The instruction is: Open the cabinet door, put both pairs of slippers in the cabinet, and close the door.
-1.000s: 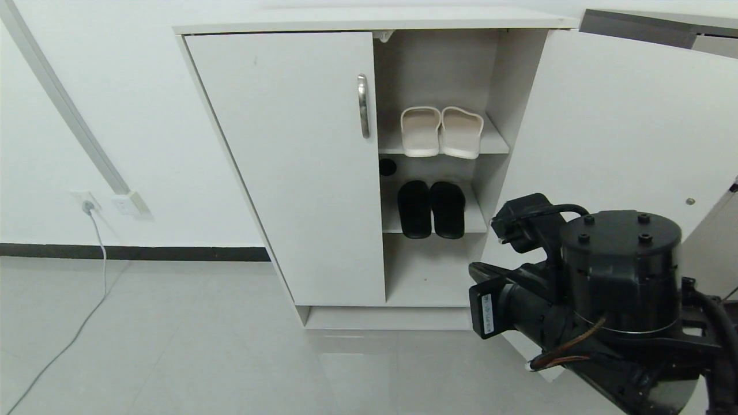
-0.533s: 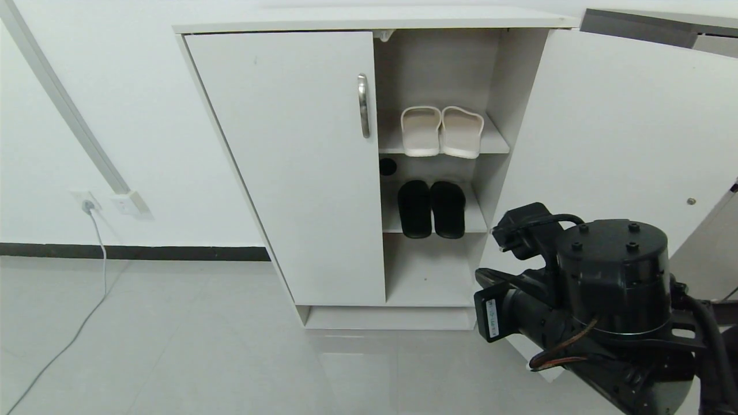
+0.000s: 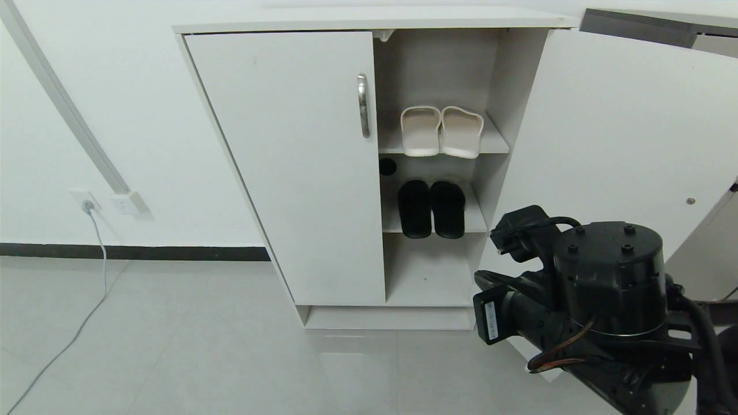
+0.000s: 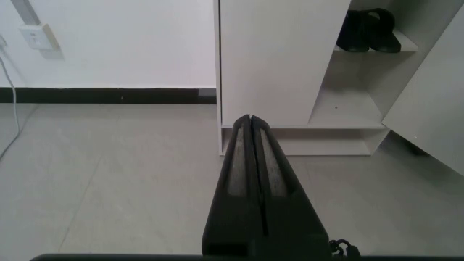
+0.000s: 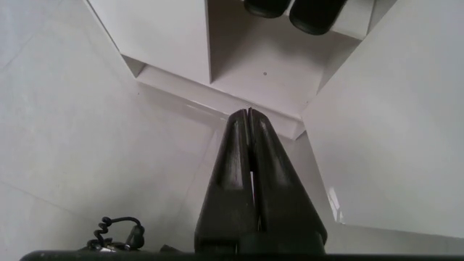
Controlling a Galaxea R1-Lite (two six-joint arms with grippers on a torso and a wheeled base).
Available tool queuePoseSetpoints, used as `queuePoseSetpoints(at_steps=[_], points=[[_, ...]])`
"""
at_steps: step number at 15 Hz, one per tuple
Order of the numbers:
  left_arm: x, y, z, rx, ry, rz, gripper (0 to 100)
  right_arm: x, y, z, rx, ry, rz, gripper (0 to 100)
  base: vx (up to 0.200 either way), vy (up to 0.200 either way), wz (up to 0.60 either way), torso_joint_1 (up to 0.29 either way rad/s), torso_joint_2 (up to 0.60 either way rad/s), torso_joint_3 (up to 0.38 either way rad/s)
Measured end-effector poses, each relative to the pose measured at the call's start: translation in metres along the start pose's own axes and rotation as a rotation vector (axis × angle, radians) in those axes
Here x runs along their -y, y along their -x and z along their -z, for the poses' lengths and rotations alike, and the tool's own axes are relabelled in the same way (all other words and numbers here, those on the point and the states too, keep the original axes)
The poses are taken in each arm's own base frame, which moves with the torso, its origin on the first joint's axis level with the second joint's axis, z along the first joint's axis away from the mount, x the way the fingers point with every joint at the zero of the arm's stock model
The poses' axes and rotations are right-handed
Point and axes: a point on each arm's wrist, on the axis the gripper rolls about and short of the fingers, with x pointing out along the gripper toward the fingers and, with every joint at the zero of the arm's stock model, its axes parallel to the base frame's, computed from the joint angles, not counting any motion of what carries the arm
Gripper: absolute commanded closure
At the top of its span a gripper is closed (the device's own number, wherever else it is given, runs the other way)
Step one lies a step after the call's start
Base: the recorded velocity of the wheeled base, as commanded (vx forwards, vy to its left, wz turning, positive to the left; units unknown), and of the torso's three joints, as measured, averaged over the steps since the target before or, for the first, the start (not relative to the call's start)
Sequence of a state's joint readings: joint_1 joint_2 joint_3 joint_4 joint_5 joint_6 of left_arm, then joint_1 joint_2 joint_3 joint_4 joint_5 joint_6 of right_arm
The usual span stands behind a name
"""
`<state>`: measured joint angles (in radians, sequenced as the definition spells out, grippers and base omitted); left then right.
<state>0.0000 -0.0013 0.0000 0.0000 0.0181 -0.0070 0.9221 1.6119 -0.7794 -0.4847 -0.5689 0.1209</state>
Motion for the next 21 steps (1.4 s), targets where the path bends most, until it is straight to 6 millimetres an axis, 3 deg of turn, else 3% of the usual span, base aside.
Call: queuePoseSetpoints(at_steps=[8, 21], points=[[0.0, 0.0, -0.0002, 0.001, -0.001, 0.001, 100, 0.0003, -0.0007, 0.0008, -0.003, 0.001, 0.001, 100, 0.0, 0.0, 0.0, 0.02, -0.29, -0.283], [0.0001, 0.0, 0.0, 0.0, -0.001, 0.002, 100, 0.0019, -0.0028, 0.0024, -0.01, 0.002, 0.011, 100, 0.0, 0.0, 0.0, 0.147, -0.48, -0.331]])
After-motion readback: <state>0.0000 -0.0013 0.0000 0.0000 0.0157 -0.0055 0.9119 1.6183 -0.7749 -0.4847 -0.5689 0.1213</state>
